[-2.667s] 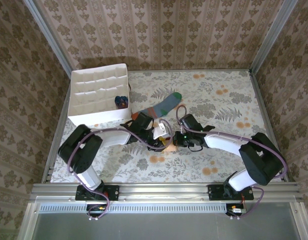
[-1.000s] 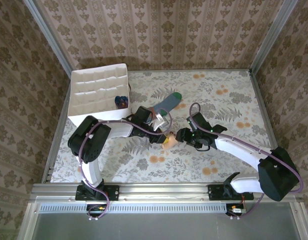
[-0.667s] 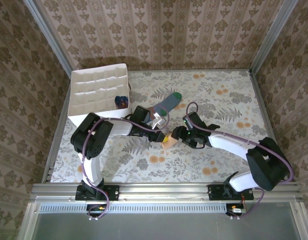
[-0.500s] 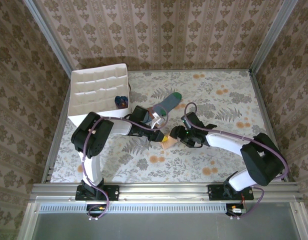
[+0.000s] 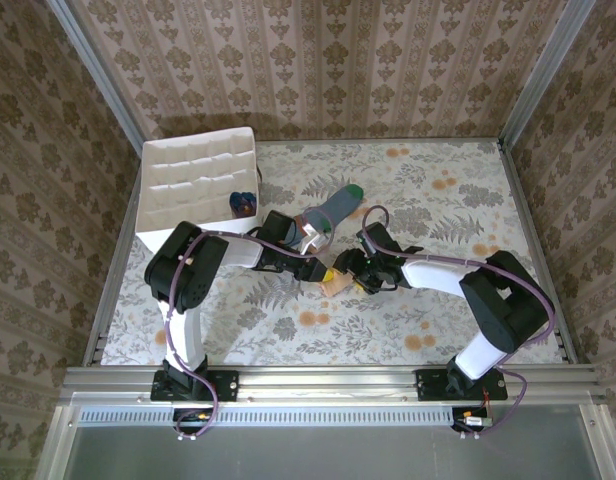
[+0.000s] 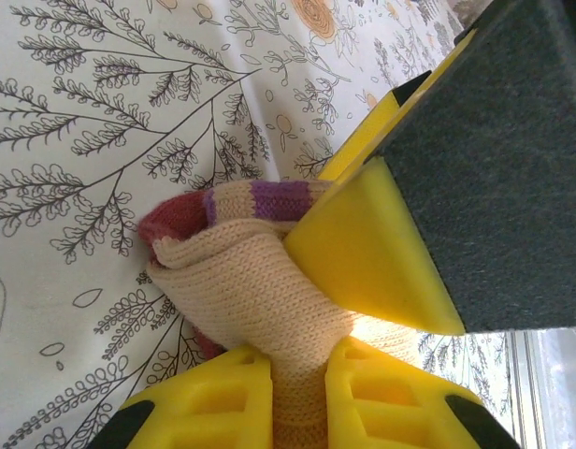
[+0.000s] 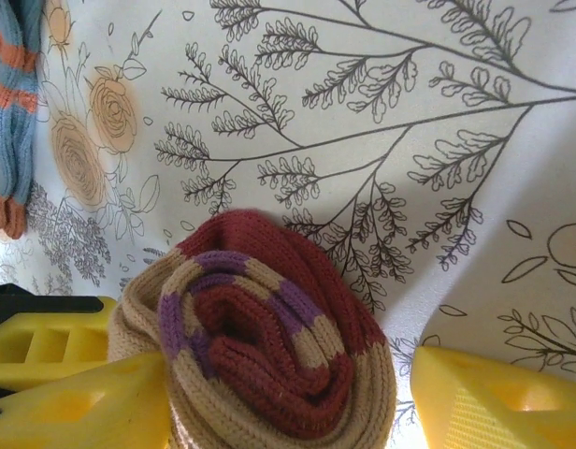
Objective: Roll the socks
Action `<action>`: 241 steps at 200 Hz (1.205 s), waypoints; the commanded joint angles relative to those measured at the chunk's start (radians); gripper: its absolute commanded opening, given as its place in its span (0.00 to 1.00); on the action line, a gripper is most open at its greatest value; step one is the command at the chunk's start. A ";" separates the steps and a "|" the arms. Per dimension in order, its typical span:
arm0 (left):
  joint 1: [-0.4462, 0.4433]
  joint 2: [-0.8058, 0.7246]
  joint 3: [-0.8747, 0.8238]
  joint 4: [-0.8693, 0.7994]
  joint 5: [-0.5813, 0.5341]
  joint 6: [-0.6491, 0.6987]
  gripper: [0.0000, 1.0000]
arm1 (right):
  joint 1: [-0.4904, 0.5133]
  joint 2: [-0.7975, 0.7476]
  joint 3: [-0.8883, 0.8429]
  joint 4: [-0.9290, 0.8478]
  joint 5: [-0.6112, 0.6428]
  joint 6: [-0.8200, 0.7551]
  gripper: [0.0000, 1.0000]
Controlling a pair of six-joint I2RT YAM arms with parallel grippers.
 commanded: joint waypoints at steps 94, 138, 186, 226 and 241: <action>-0.006 0.050 0.008 -0.070 -0.052 0.028 0.07 | 0.044 0.215 0.061 0.135 -0.055 0.114 0.49; -0.005 0.003 0.018 -0.133 -0.013 0.138 0.22 | 0.052 0.229 0.057 0.235 -0.057 0.048 0.14; 0.027 -0.196 0.060 -0.328 -0.077 0.359 1.00 | 0.062 0.070 0.095 0.195 0.052 -0.185 0.01; 0.092 -0.406 -0.013 -0.226 -0.183 0.367 1.00 | 0.062 -0.056 0.136 0.093 0.184 -0.342 0.01; 0.114 -0.503 -0.069 -0.147 -0.291 0.341 1.00 | 0.062 -0.083 0.158 0.084 0.213 -0.401 0.01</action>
